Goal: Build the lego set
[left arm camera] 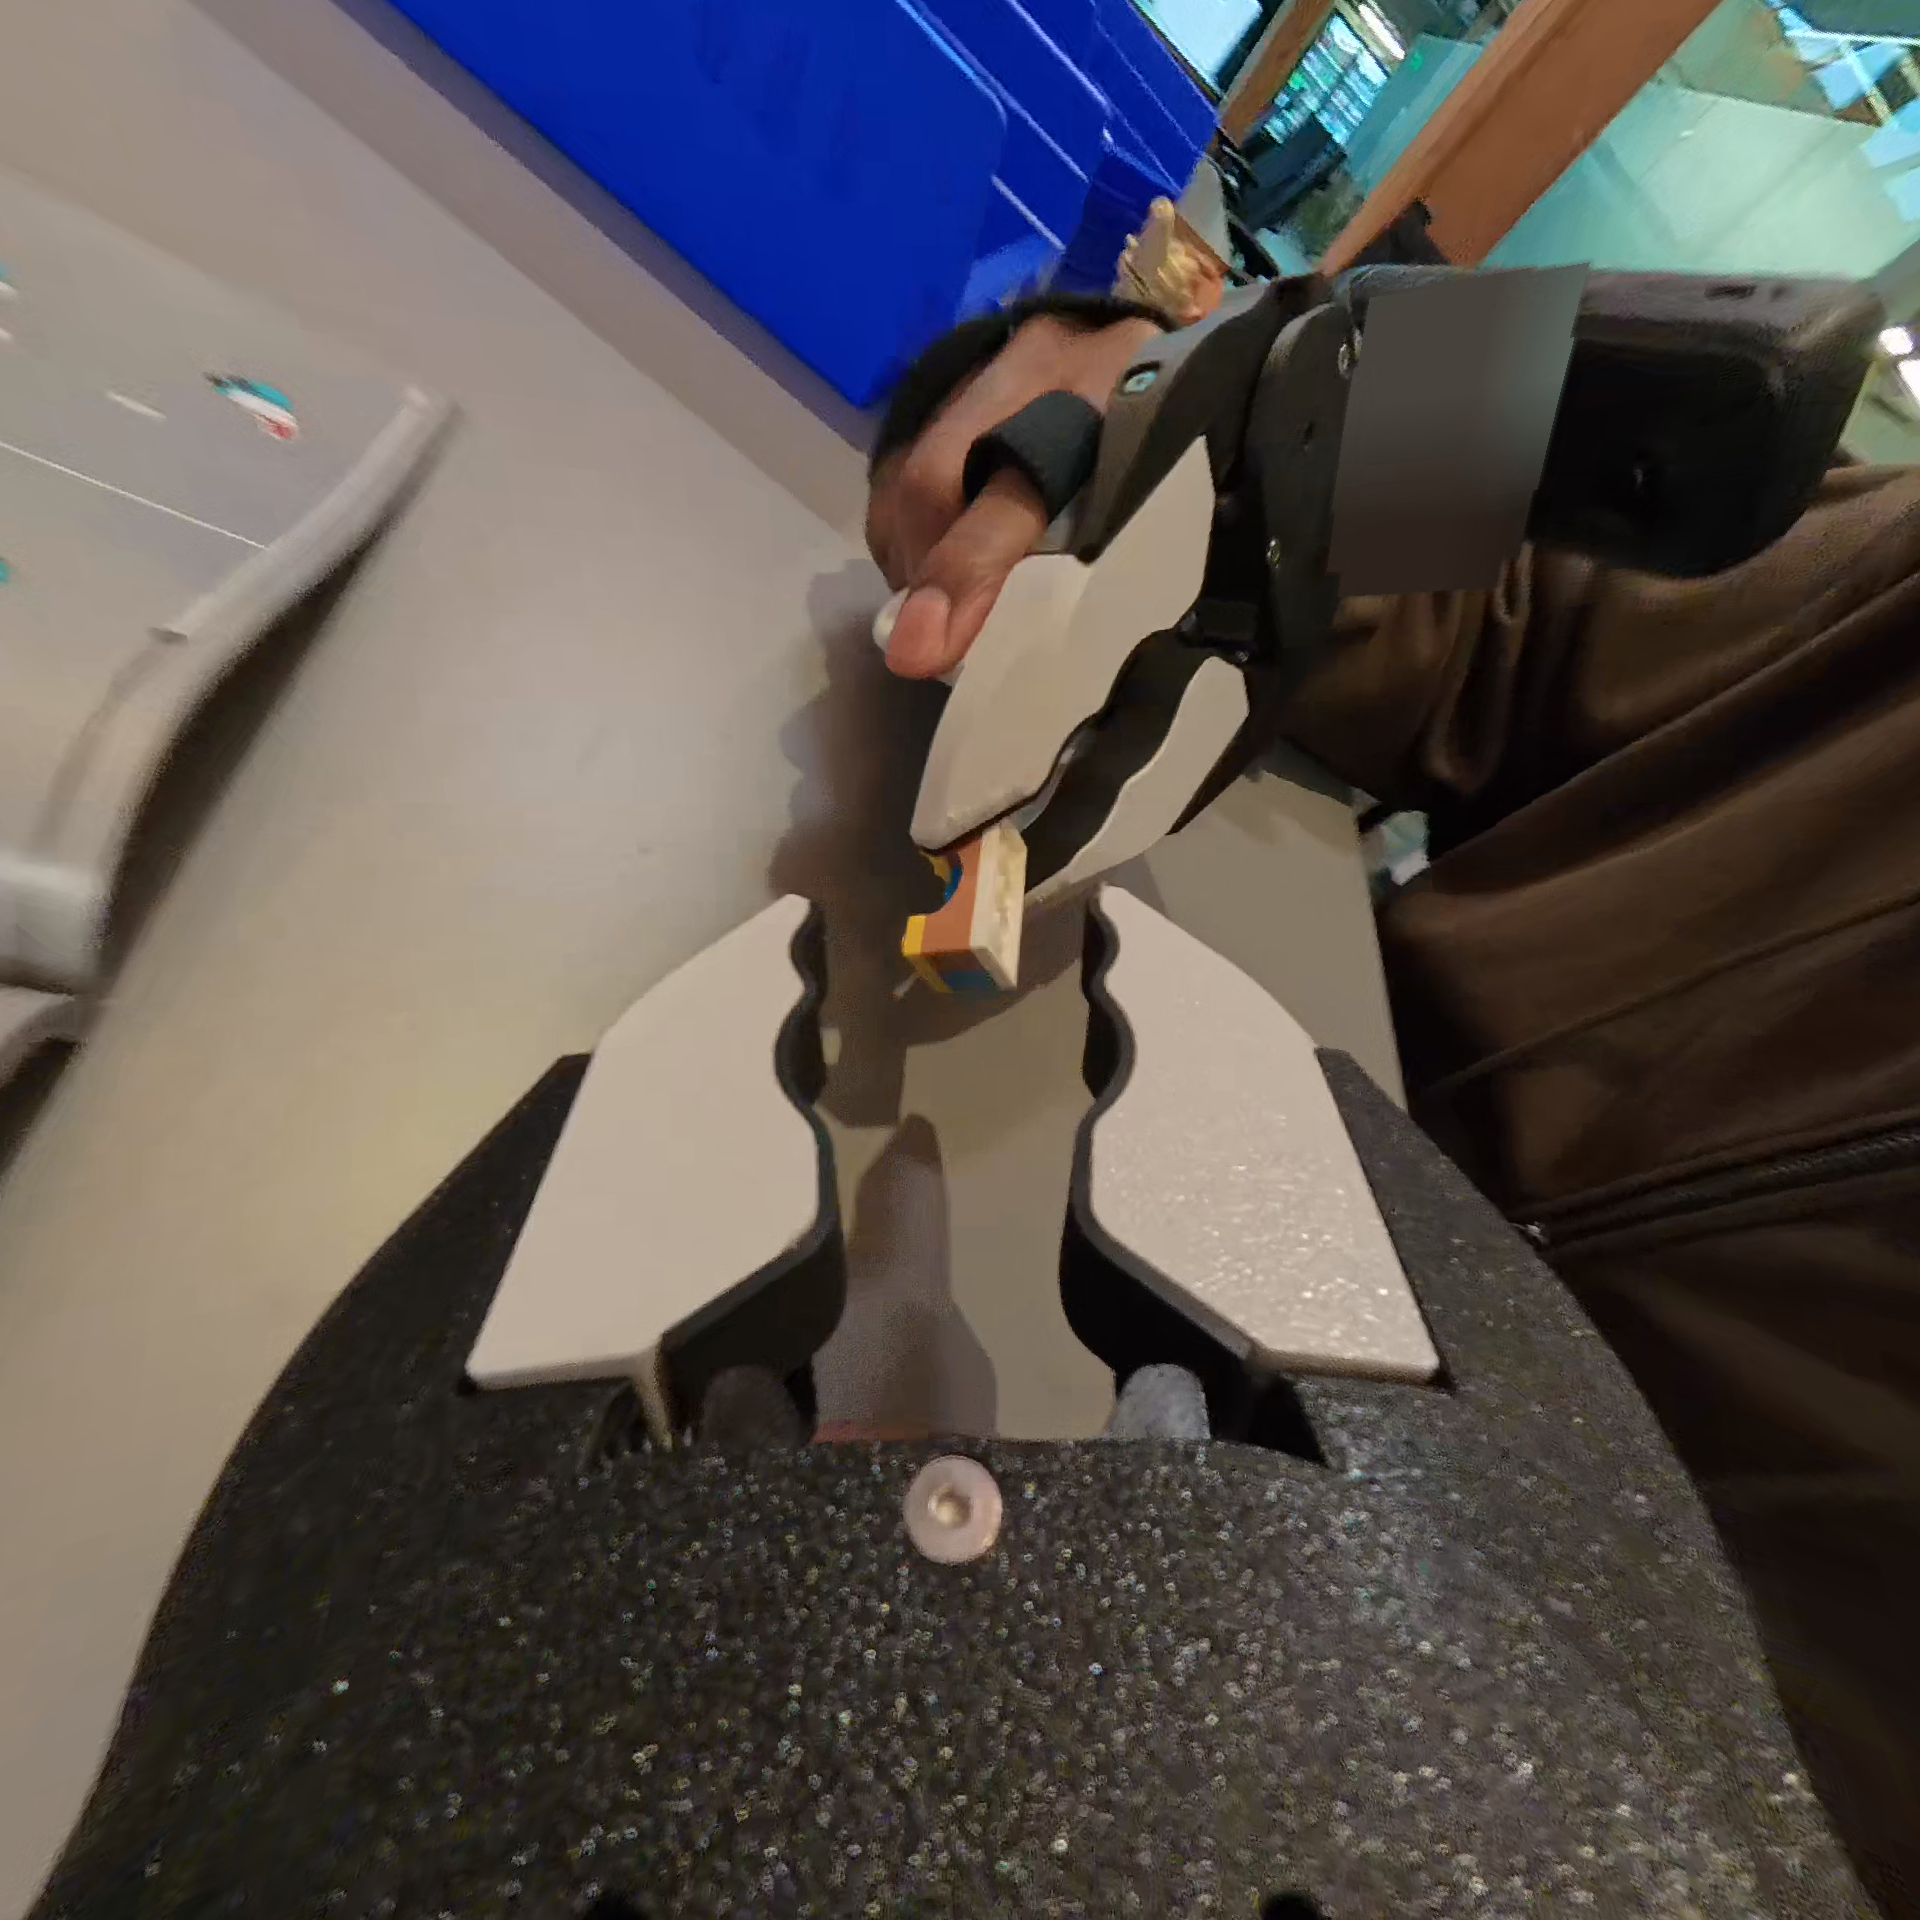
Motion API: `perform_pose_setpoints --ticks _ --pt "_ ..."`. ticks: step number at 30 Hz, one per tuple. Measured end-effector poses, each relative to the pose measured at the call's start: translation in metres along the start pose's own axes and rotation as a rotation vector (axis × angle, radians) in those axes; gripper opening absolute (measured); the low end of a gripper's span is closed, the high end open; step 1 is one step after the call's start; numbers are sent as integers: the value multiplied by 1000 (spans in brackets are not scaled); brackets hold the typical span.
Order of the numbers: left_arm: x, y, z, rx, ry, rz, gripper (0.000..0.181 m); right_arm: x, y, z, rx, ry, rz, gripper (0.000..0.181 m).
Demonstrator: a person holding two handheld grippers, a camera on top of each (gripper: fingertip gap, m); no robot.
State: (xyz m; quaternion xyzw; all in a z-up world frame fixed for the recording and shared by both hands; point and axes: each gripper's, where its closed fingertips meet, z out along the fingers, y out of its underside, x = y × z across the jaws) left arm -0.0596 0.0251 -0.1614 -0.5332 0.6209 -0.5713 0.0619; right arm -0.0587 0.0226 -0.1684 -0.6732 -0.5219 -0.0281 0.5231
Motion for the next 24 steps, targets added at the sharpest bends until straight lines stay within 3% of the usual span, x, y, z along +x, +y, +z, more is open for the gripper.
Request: perform_pose_setpoints --ticks 6,9,15,18,24 --pt "-21 -3 -14 17 -114 20 50 -4 44 3 -193 -181 434 19" --pt "-23 4 -10 -27 -120 22 49 -2 53 4 -229 -199 542 20" --pt "-31 11 -10 -88 -209 101 49 -2 59 4 -265 -195 556 20" --pt "-37 18 -12 -151 -274 158 48 -2 58 3 -254 -195 561 31" --pt "-40 34 -12 -293 -344 271 27 1 58 -9 -202 -186 596 40"
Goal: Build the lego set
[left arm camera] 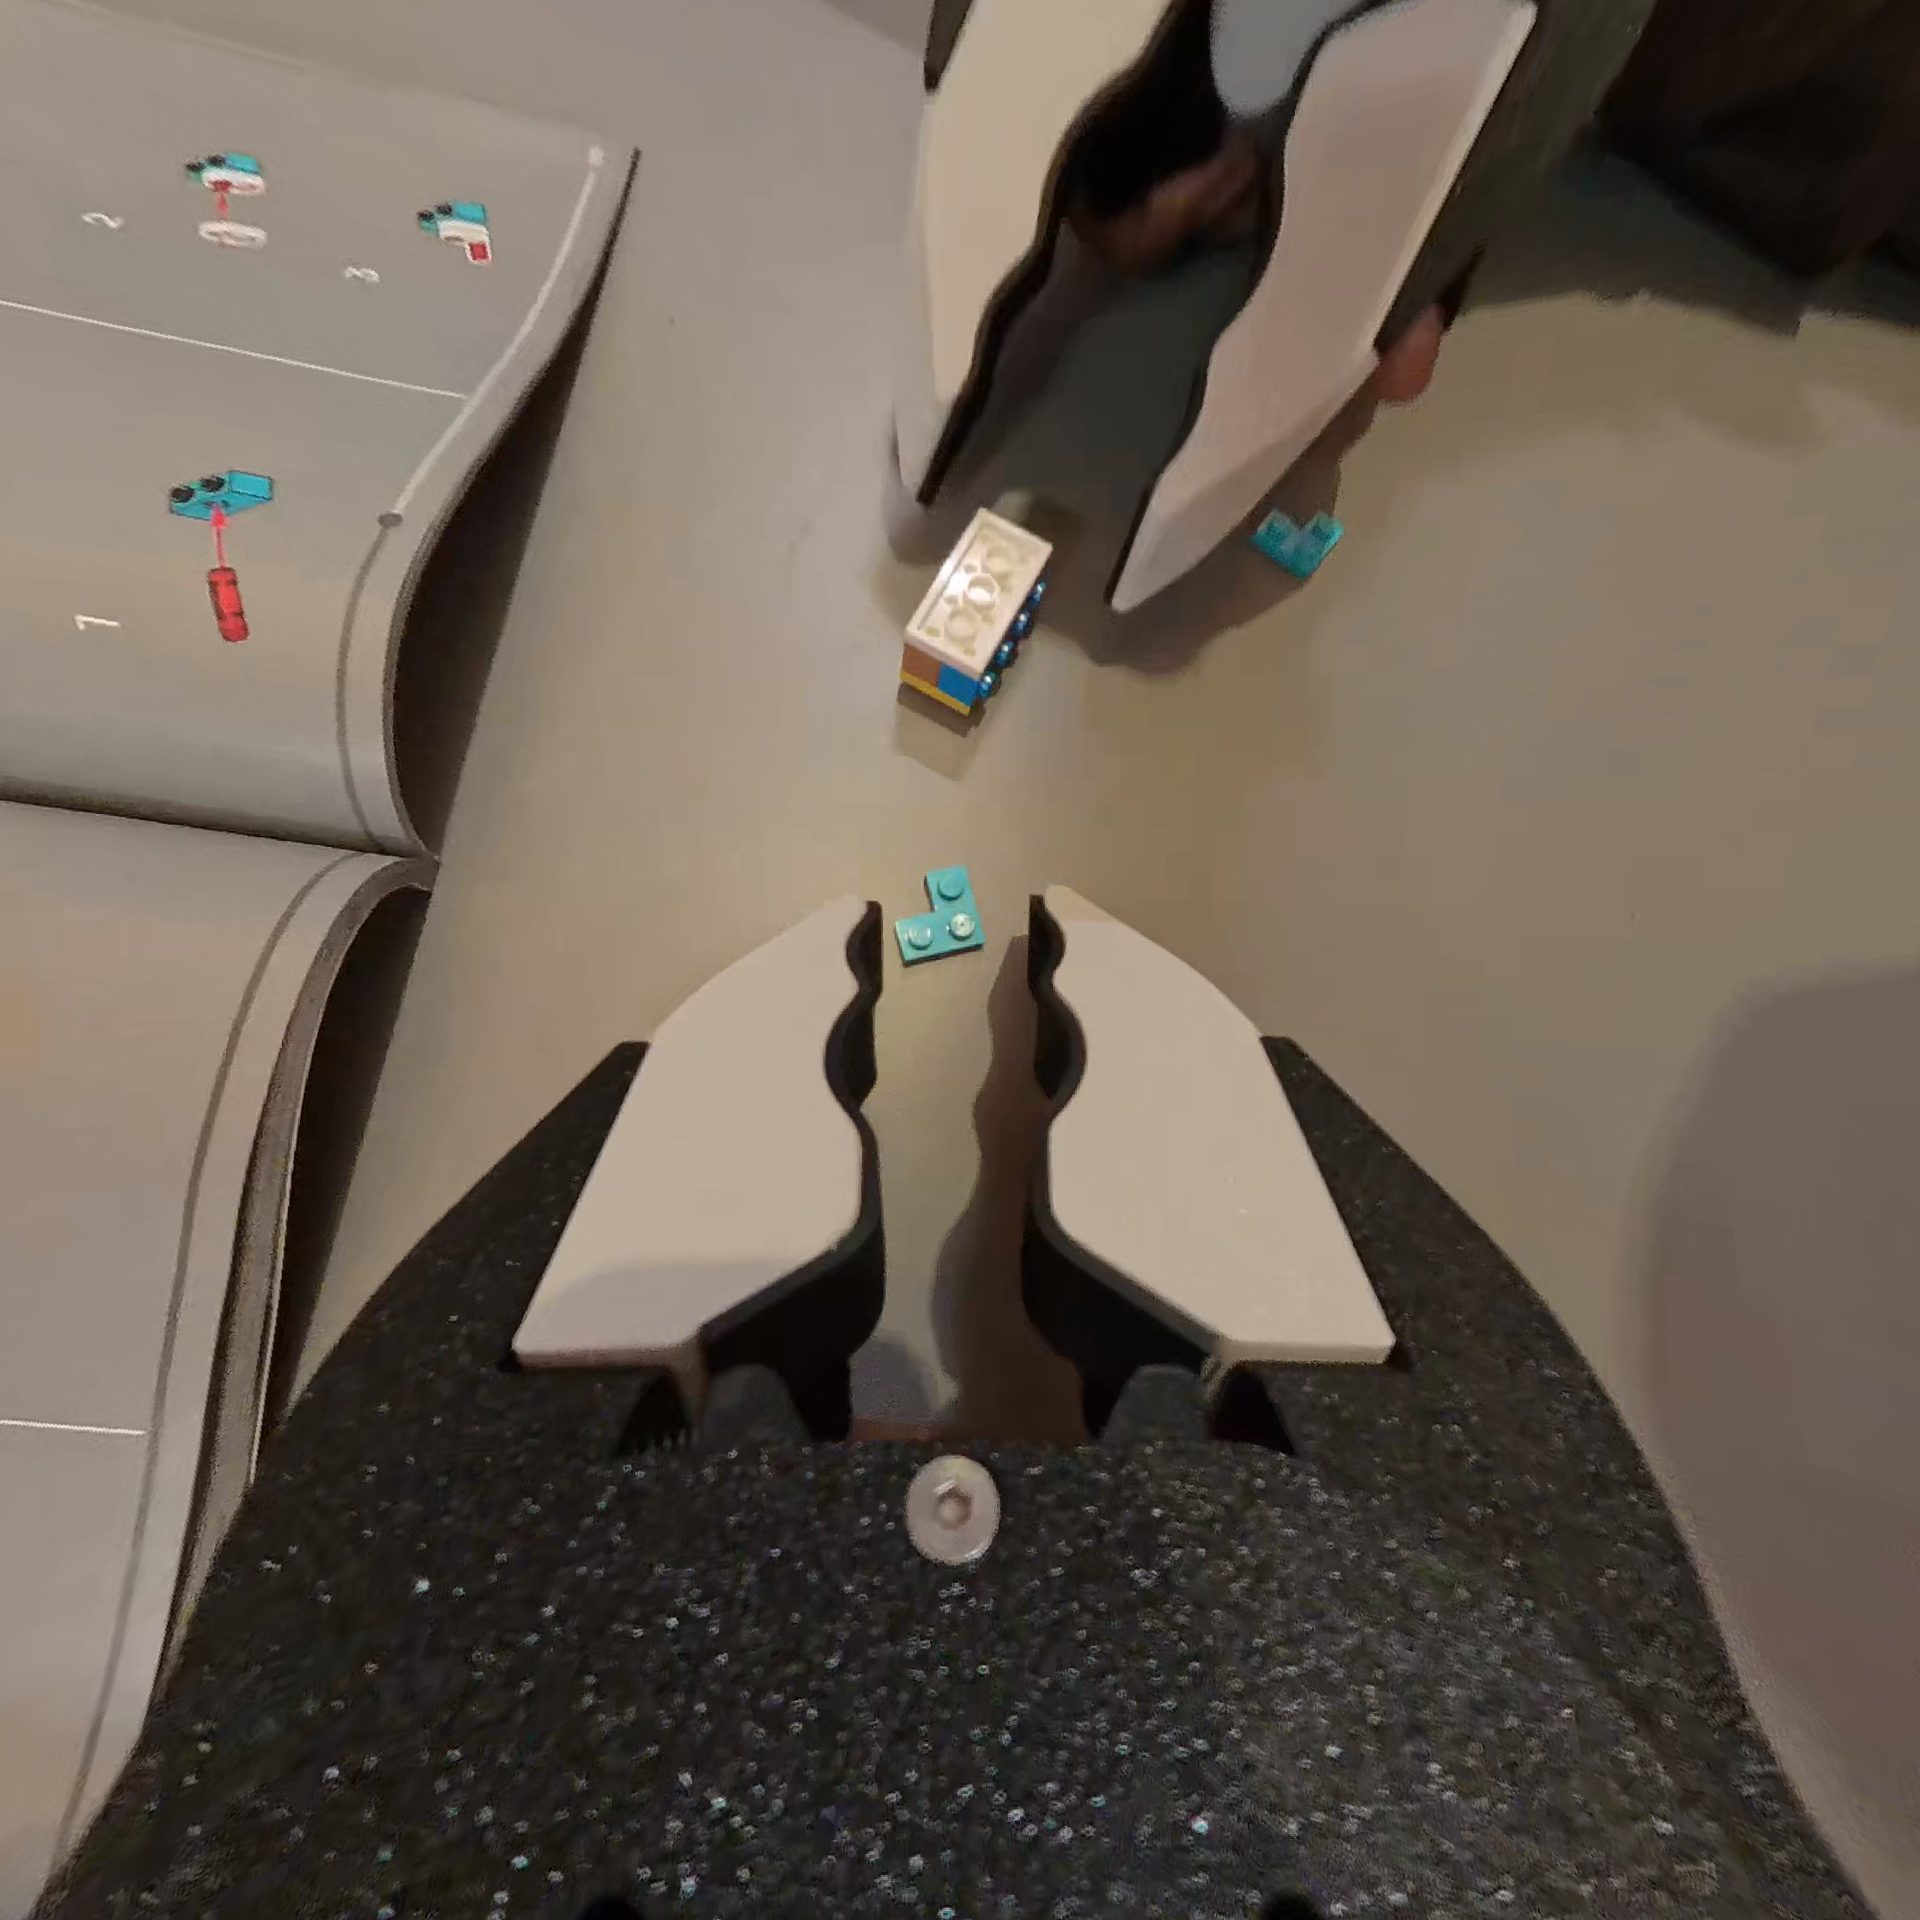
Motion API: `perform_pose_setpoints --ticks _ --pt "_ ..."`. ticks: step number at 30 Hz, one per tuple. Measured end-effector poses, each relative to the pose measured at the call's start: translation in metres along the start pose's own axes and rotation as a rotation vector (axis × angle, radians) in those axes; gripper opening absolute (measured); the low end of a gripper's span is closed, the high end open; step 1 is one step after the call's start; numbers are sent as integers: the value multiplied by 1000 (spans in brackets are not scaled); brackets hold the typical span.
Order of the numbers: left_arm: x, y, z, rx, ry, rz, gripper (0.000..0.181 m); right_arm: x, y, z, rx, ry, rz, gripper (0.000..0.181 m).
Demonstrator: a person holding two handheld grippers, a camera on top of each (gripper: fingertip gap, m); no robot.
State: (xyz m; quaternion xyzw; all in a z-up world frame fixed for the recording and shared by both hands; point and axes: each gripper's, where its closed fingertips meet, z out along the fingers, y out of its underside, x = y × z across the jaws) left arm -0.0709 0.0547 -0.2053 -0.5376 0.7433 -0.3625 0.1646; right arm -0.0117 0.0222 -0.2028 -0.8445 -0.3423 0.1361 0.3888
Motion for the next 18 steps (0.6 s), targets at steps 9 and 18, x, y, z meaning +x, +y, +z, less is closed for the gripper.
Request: perform_pose_setpoints --ticks 9,18 --pt "-4 8 -2 -73 -72 24 22 3 0 -5 25 8 22 37" --pt "-5 7 3 -63 -86 43 23 2 -1 -5 41 -11 31 36"
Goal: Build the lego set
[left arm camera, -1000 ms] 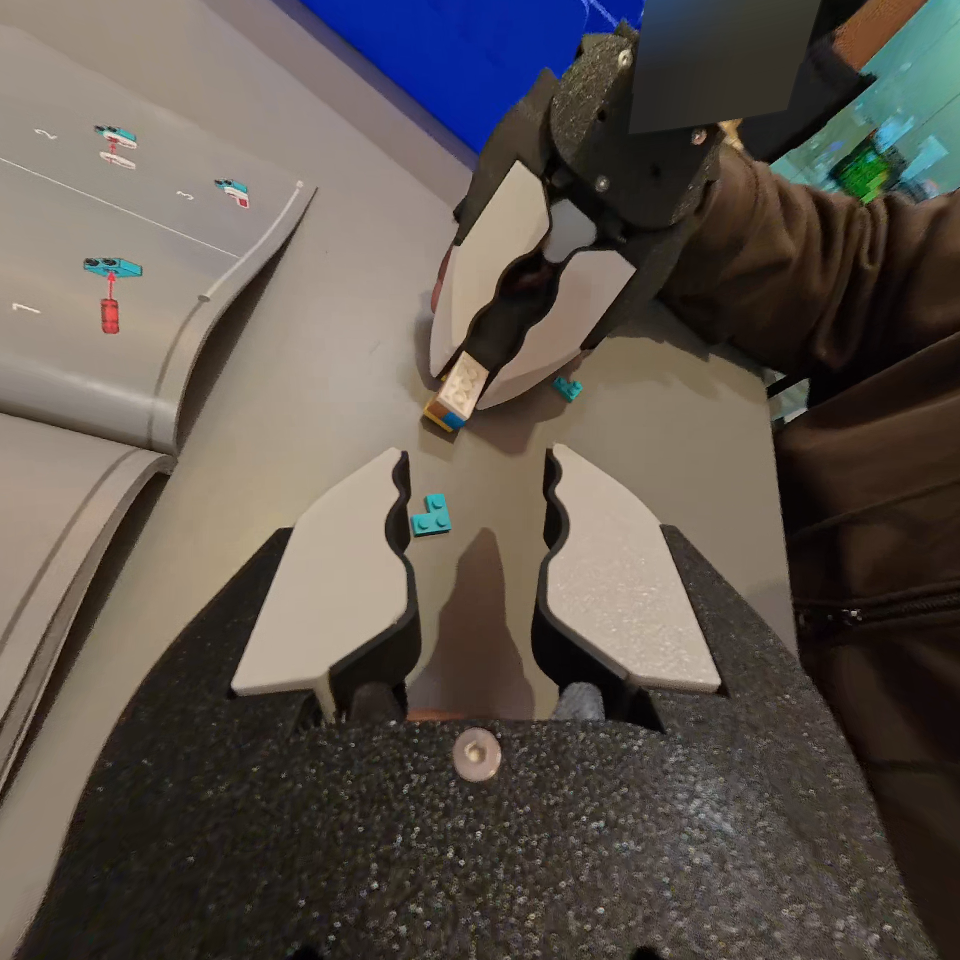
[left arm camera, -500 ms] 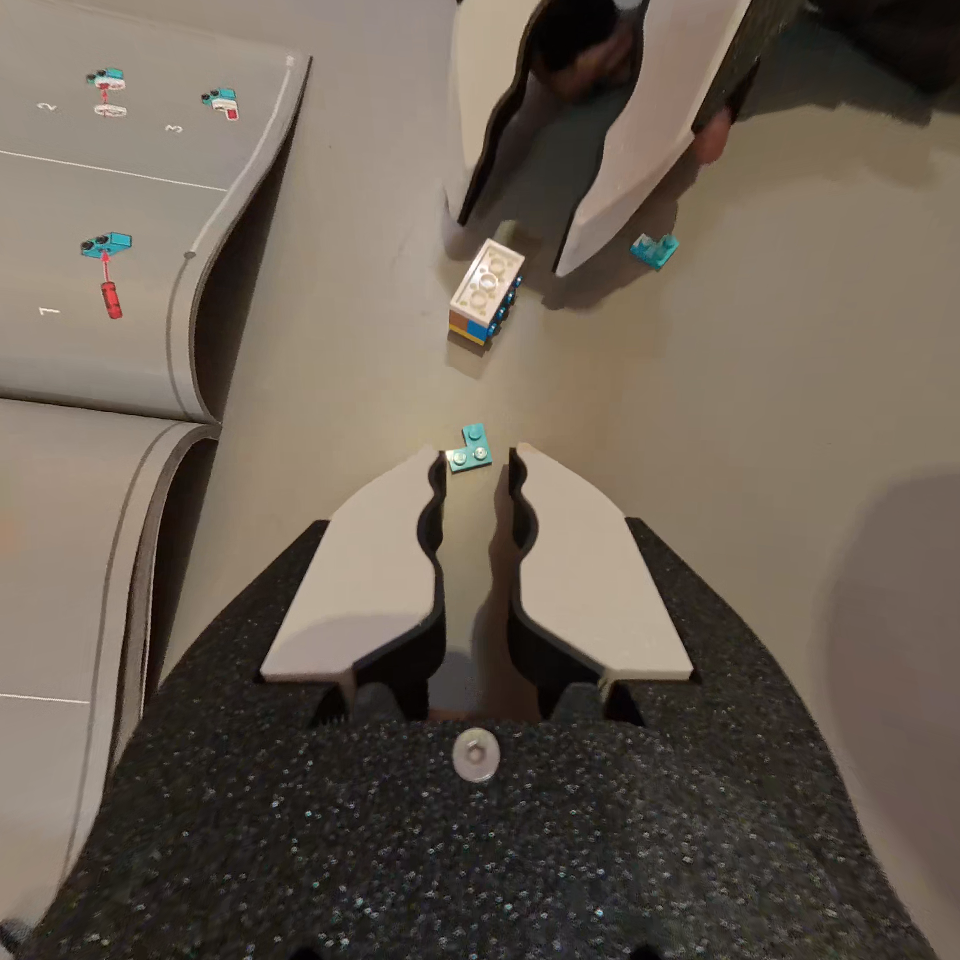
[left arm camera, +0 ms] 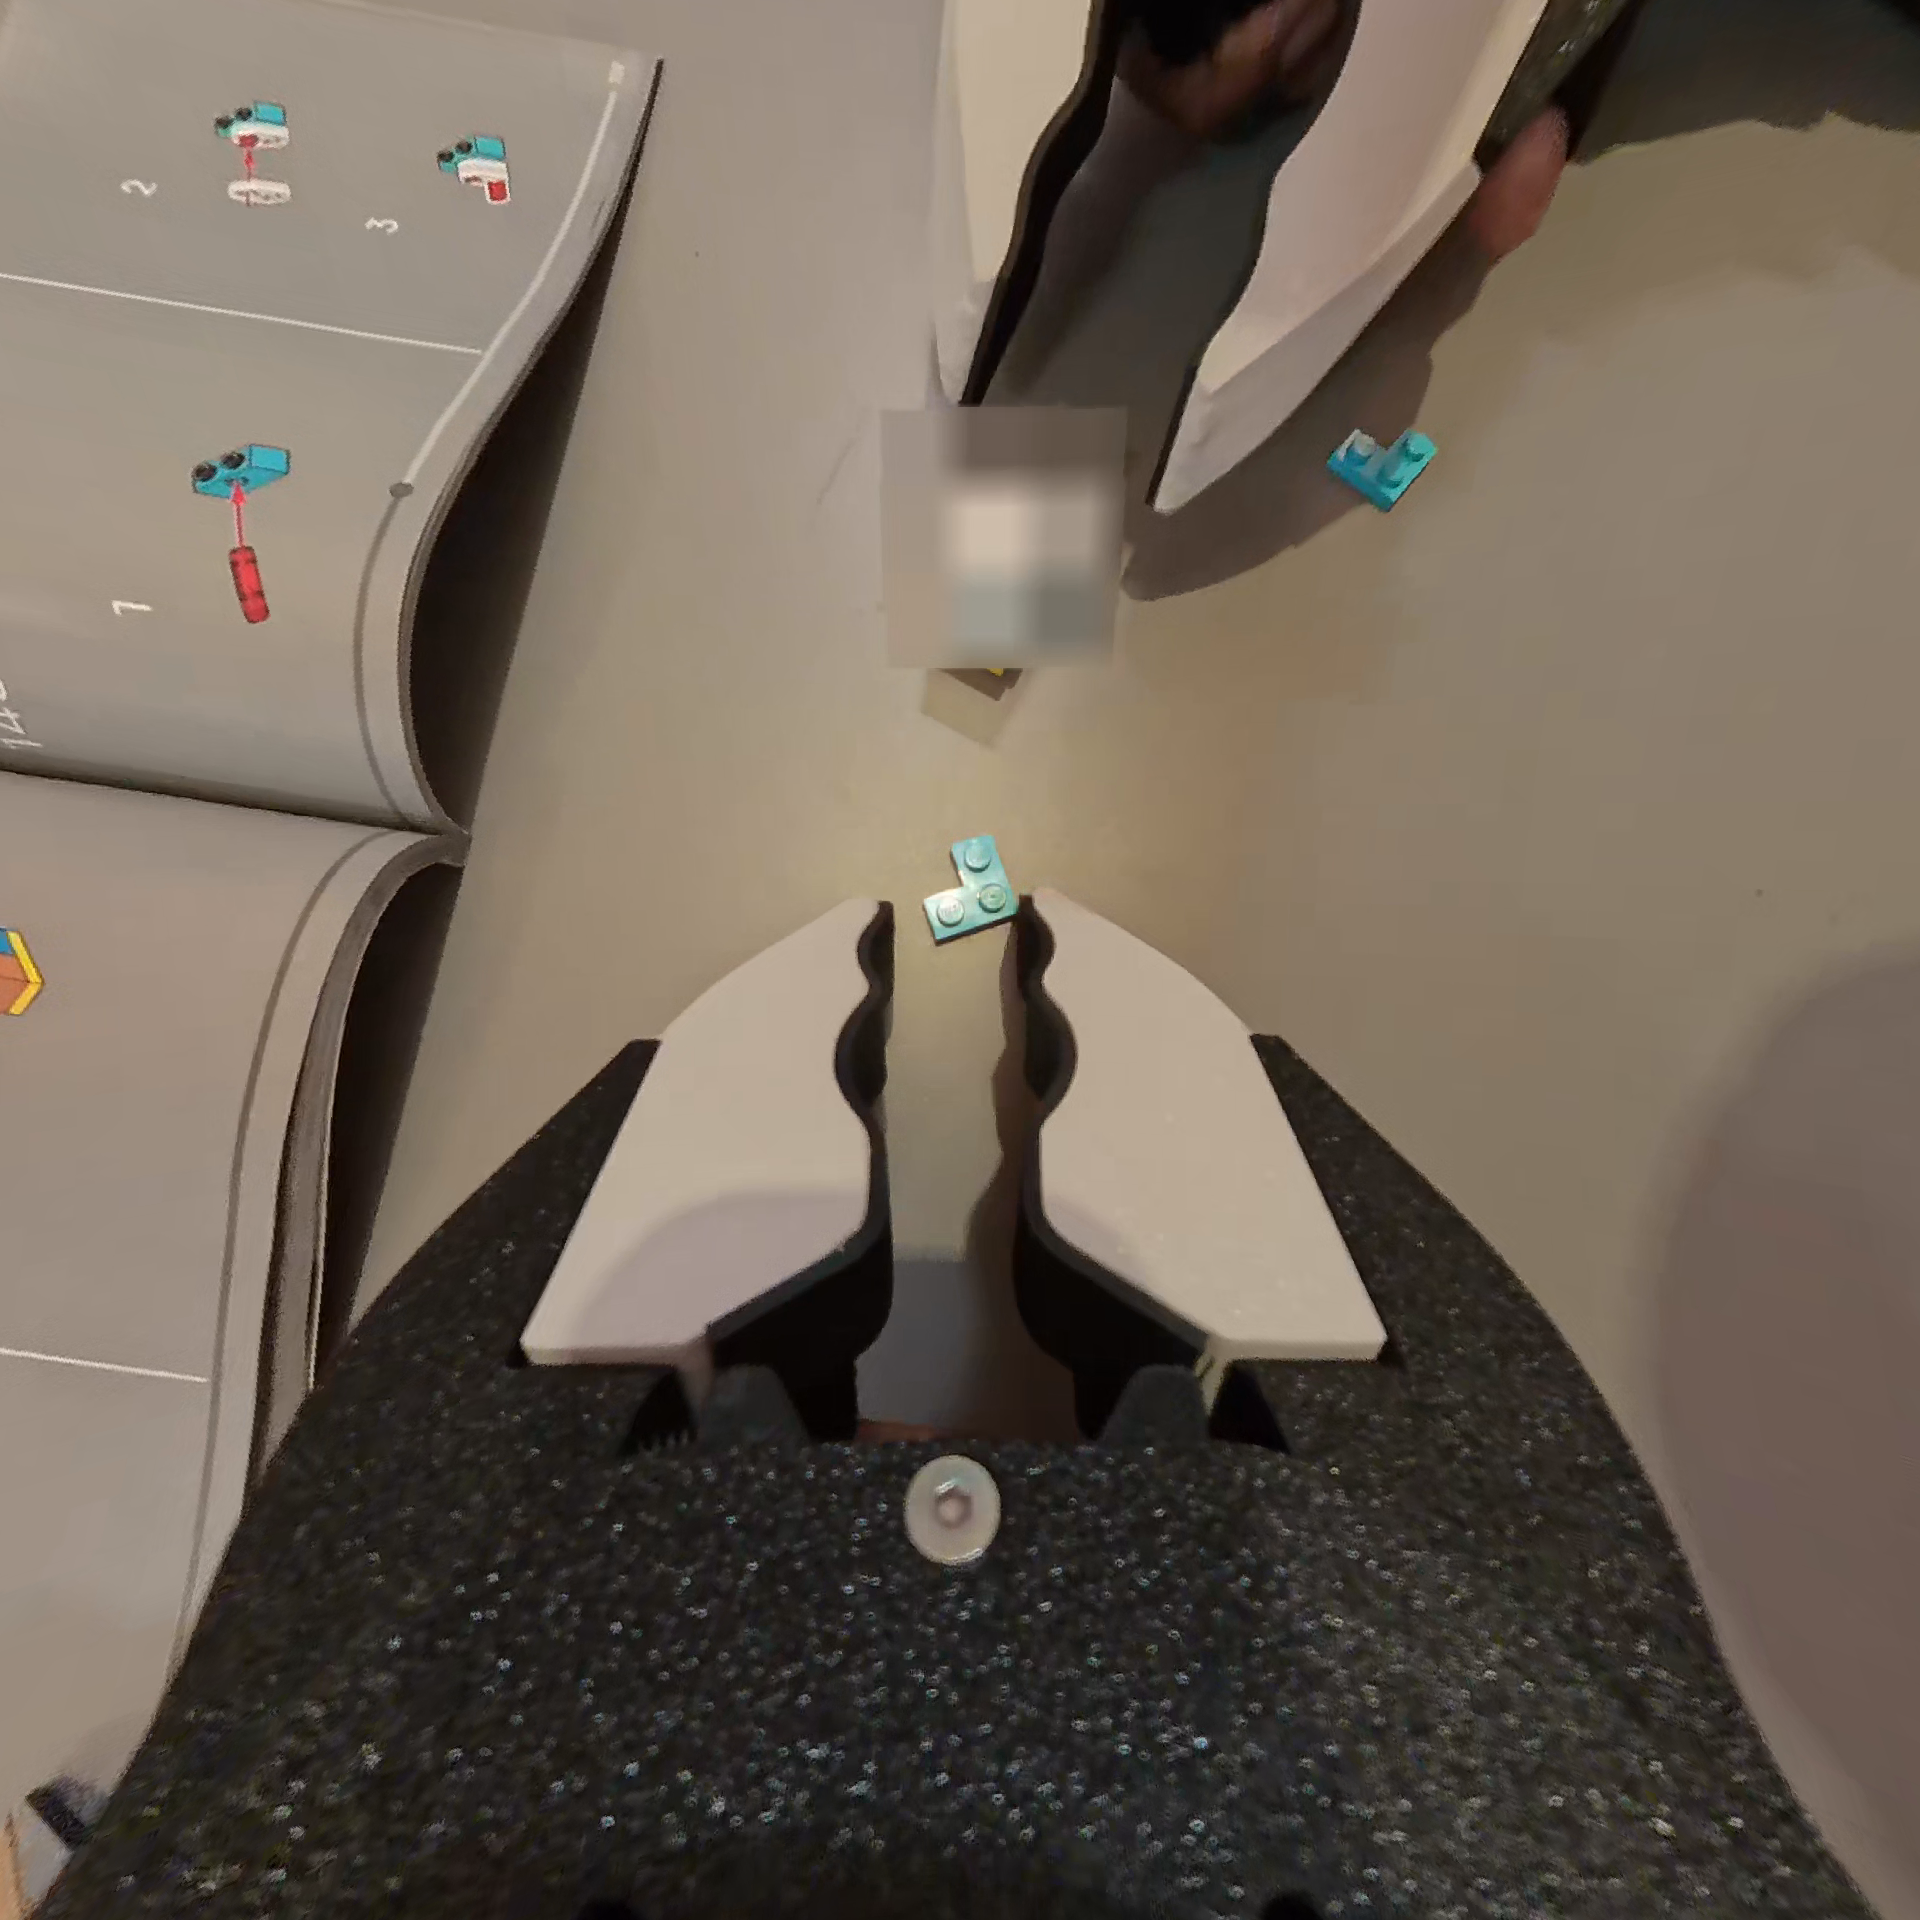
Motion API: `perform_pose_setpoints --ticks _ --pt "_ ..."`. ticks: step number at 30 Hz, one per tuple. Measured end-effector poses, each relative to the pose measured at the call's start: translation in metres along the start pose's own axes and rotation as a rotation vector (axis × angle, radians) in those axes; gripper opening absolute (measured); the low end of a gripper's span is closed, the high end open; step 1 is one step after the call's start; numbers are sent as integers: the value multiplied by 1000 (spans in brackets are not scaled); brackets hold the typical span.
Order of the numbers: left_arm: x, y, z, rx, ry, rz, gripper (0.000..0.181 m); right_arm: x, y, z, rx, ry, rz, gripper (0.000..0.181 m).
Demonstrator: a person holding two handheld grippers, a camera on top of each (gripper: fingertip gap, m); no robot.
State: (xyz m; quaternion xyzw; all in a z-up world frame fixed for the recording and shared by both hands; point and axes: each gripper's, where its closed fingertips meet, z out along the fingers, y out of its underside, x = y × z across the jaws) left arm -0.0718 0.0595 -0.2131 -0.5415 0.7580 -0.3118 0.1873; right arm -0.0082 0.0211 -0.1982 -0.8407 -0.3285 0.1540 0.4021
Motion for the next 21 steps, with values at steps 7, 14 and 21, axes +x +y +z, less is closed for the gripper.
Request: perform_pose_setpoints --ticks 7,14,21 --pt "2 -1 2 4 1 23 10 0 0 1 -6 12 -7 36" --pt "4 -3 2 32 56 -29 0 1 -4 -2 29 21 -14 36" --pt "3 -12 -5 92 57 -31 2 1 -5 -3 37 15 -9 37"
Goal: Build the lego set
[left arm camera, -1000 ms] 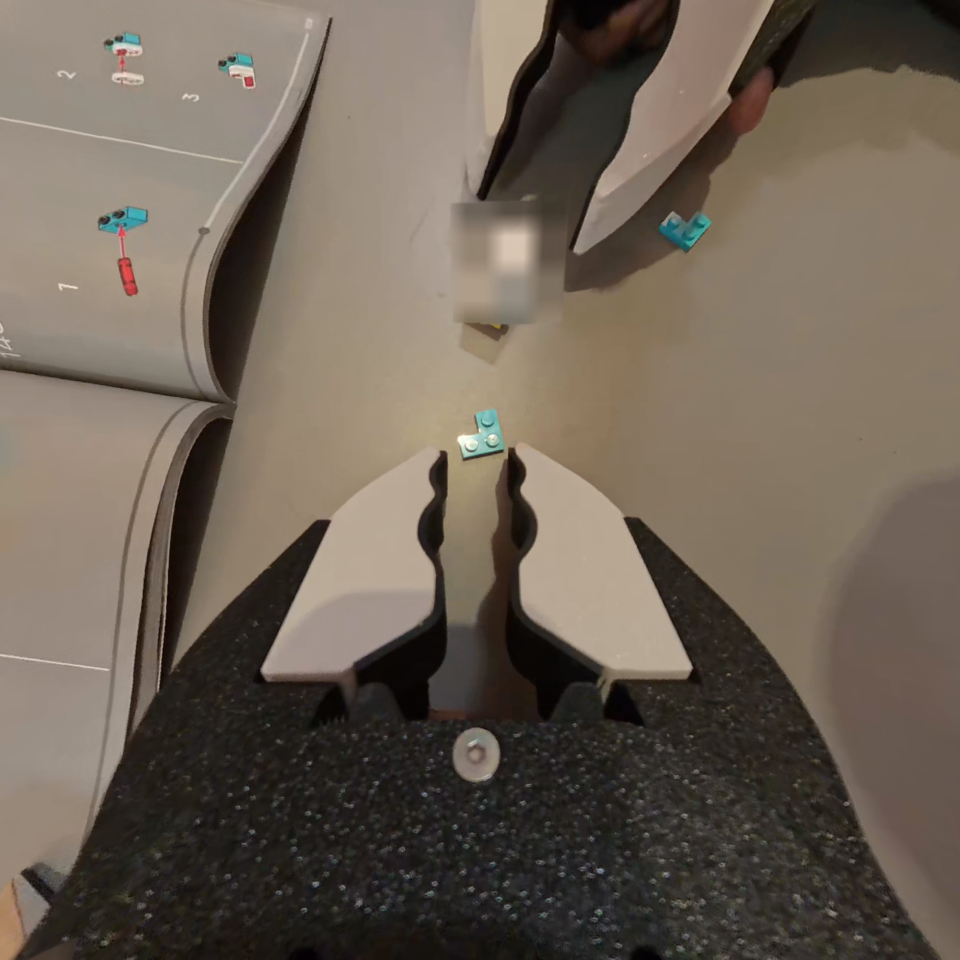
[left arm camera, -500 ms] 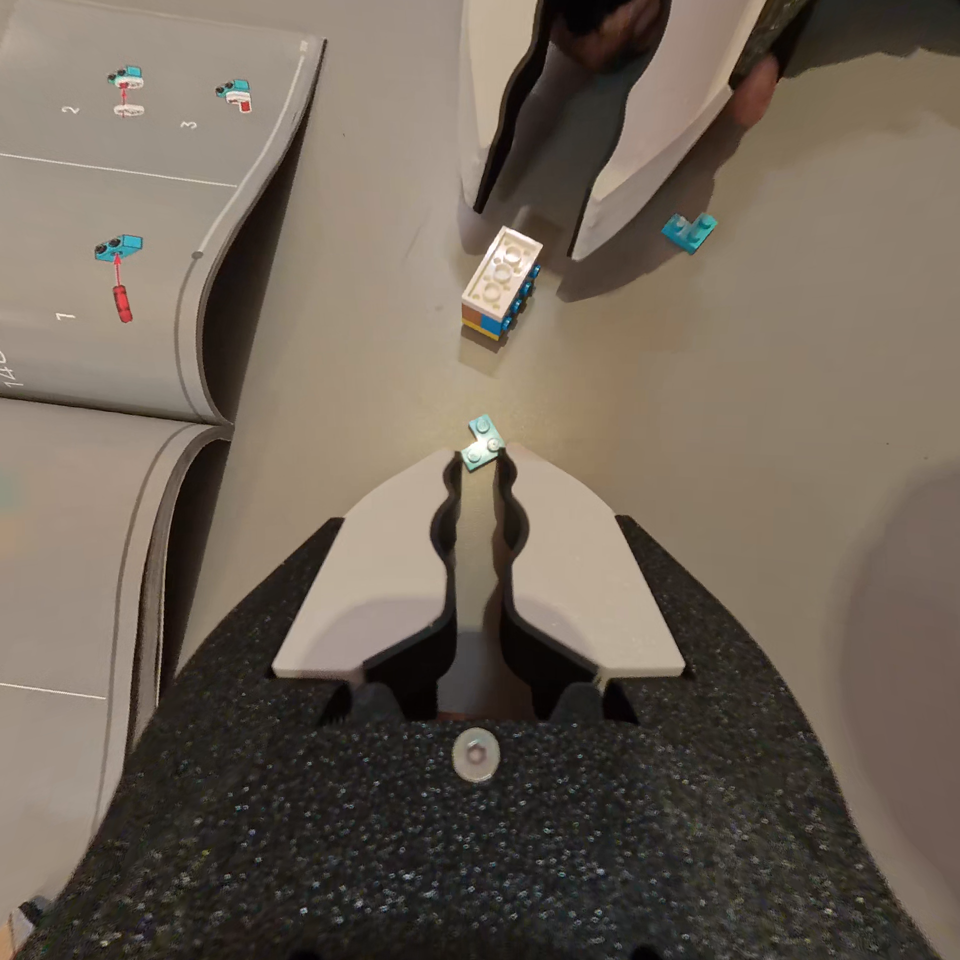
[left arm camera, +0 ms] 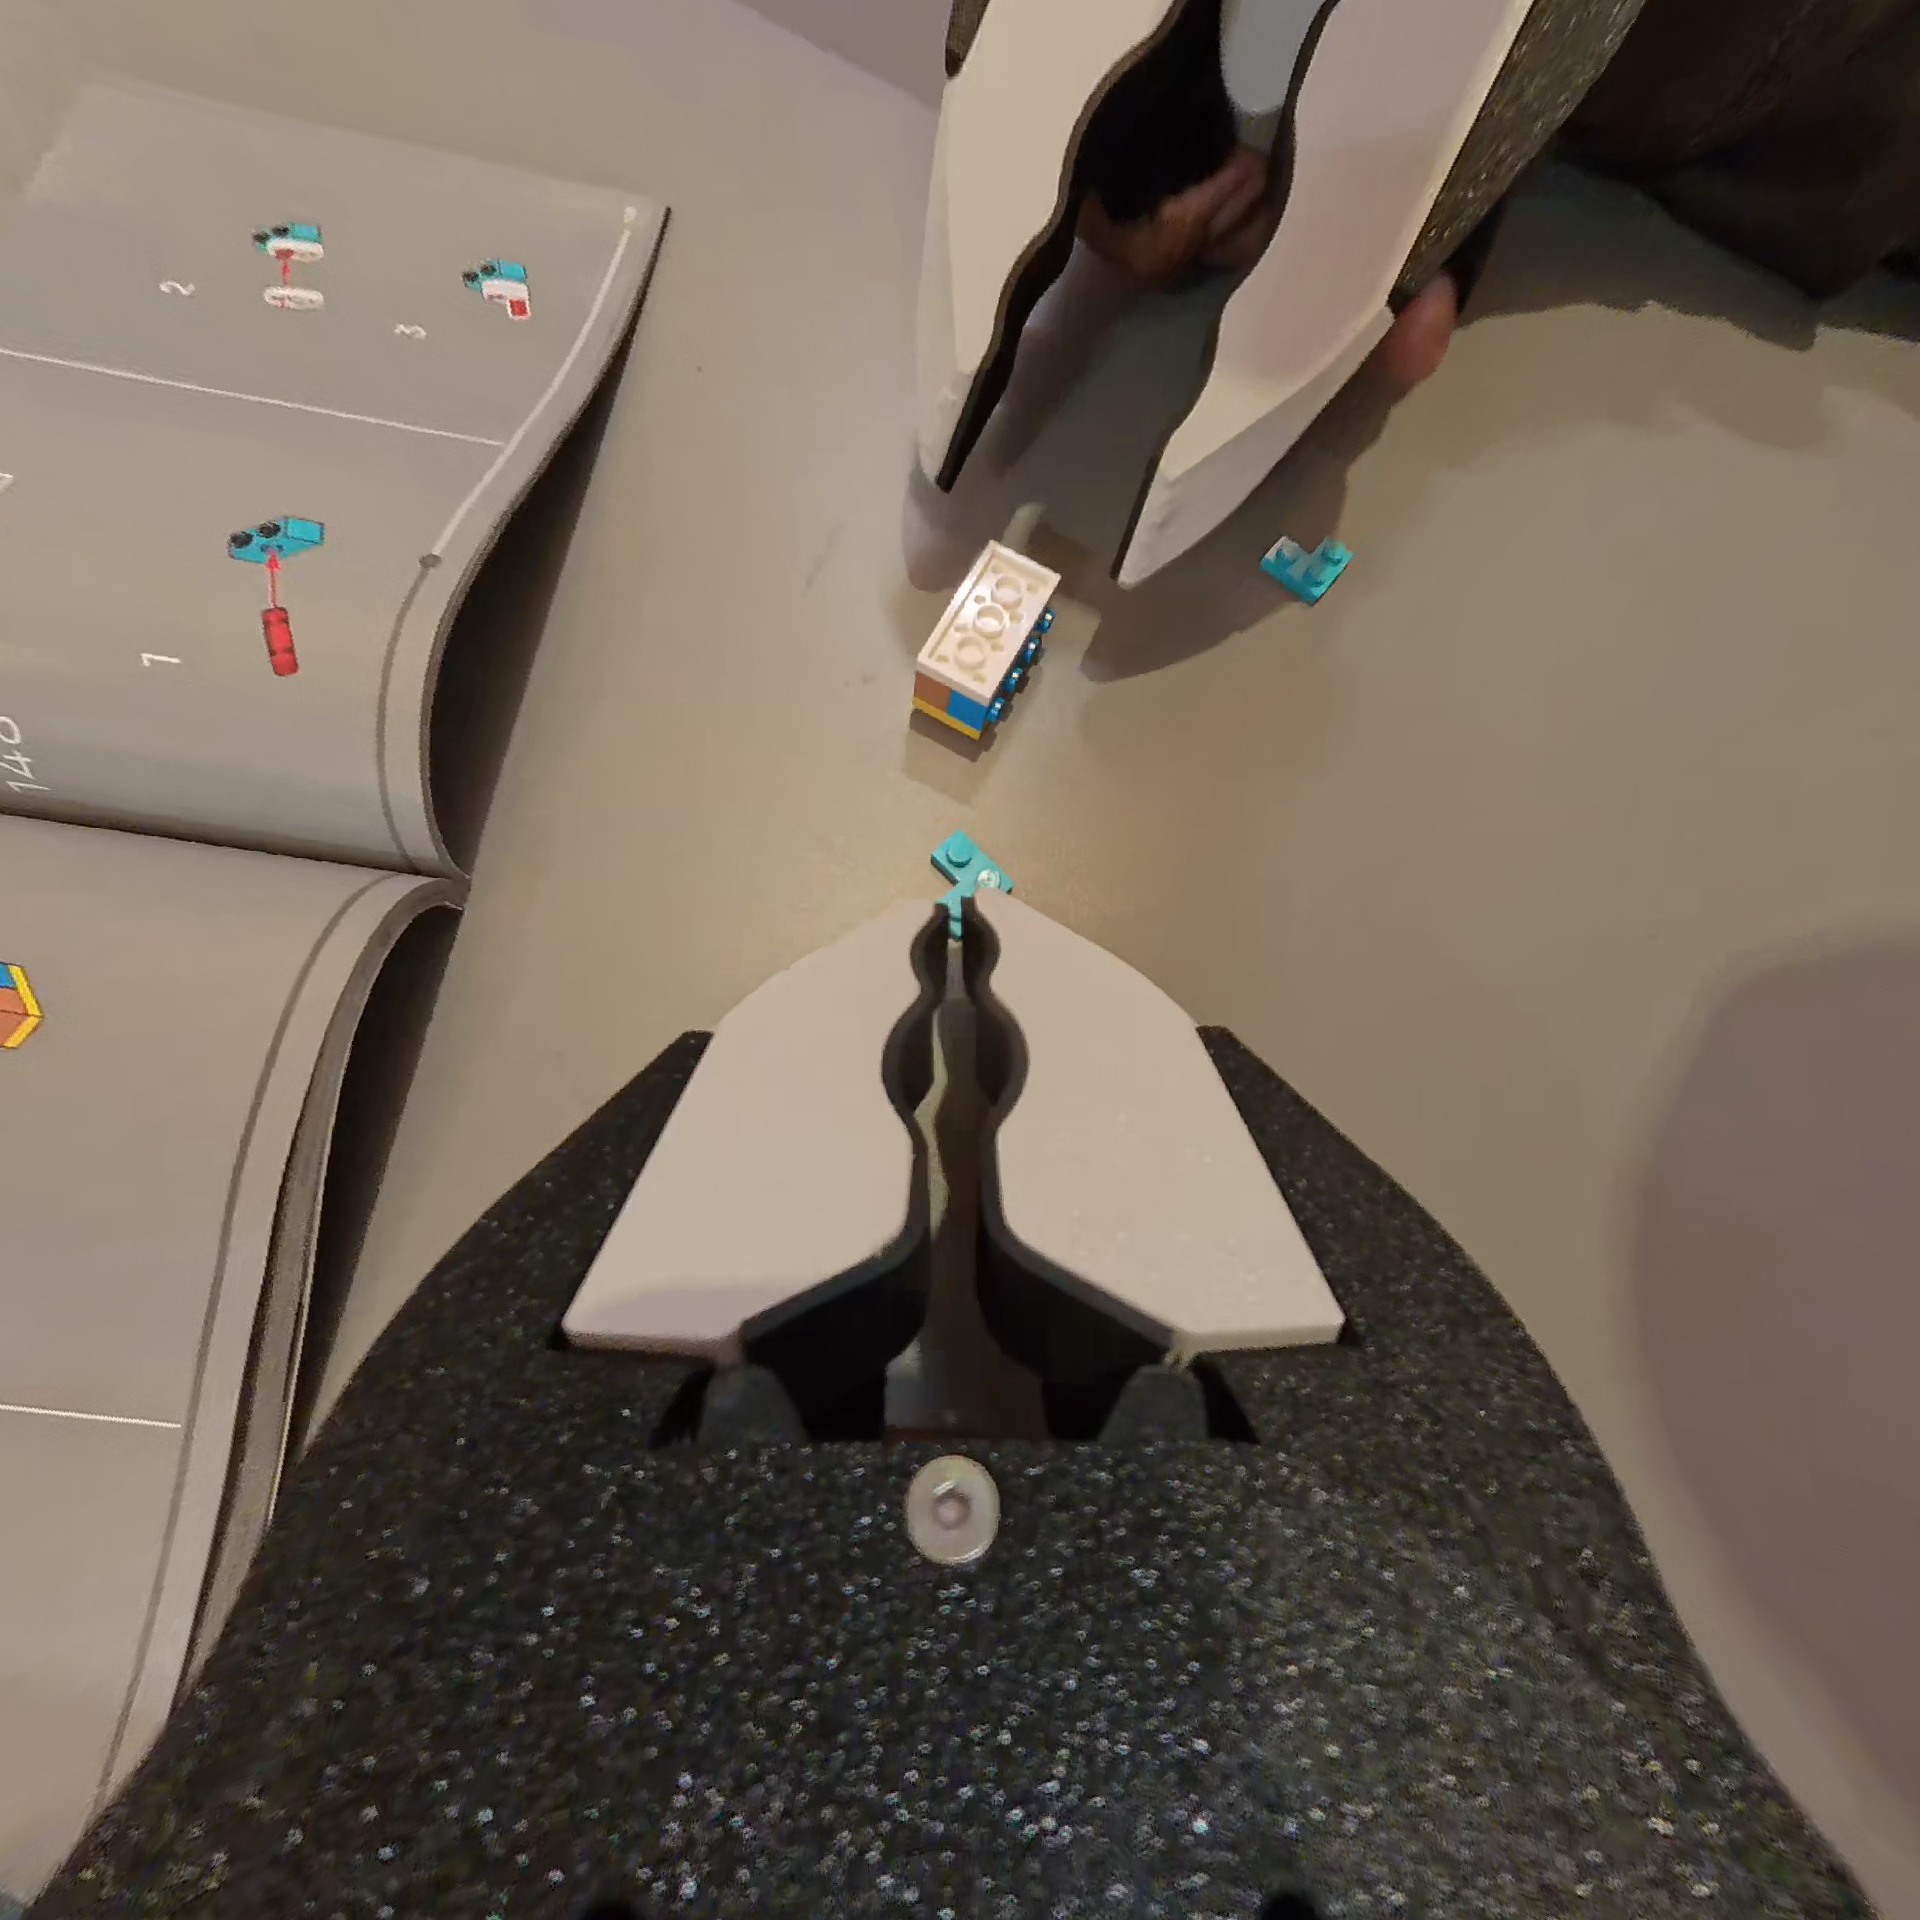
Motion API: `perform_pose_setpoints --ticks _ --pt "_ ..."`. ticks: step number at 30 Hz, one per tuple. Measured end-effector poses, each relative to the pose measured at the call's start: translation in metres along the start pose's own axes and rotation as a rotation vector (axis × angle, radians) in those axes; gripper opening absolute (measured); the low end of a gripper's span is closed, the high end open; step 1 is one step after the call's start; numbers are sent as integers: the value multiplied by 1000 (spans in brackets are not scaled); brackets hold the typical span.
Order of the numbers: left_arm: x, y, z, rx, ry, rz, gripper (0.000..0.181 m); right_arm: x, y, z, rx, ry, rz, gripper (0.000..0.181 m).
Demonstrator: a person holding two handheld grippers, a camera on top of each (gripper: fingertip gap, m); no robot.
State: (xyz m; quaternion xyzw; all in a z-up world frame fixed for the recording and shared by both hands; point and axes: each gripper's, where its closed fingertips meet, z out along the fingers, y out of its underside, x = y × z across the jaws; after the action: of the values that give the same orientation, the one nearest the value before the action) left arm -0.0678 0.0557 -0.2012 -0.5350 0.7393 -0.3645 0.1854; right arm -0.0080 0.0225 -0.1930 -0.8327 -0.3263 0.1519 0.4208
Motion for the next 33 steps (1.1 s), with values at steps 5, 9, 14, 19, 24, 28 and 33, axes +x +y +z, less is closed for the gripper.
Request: perform_pose_setpoints --ticks 5,9,14,19,24,28,33 --pt "3 2 4 -22 0 15 12 0 1 0 -8 -7 10 36" --pt "4 5 5 -40 0 18 13 0 4 1 -25 -11 16 36" --pt "2 3 4 -34 -9 7 13 -1 5 2 -33 -17 14 36" --pt "4 3 6 -40 -19 14 17 -2 4 2 -32 -21 14 36" --pt "2 3 8 -60 -63 43 21 -1 3 1 -20 -30 28 36" --pt "2 3 11 -69 -75 46 20 -2 3 2 -22 -33 26 35" --pt "2 5 13 -88 -90 61 19 -2 4 3 -28 -36 25 35"
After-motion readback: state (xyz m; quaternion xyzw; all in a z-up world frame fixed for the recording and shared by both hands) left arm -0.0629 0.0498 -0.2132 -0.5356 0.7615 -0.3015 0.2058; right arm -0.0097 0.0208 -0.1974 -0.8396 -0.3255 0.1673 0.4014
